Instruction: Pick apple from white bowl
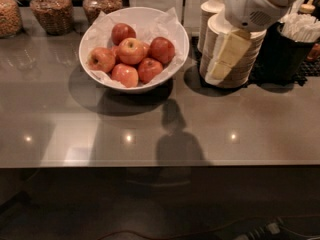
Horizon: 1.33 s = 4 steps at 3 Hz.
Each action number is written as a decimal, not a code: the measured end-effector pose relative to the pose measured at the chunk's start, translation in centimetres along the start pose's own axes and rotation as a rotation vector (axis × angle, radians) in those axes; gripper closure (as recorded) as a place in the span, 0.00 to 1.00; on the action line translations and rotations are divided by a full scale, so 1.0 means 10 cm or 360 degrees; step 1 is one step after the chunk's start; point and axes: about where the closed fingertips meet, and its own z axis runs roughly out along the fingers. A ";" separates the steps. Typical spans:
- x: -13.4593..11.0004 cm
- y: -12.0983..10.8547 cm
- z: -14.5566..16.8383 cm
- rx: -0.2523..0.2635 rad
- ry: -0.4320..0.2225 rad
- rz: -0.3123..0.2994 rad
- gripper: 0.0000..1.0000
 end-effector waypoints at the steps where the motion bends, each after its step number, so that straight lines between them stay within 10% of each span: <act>1: -0.47 -0.25 0.30 -0.0058 -0.0250 -0.0077 0.00; 4: -0.84 -0.29 0.61 -0.0041 -0.0360 -0.0228 0.00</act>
Offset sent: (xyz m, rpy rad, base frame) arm 0.0306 0.0456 0.0051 0.0982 -0.0062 0.1121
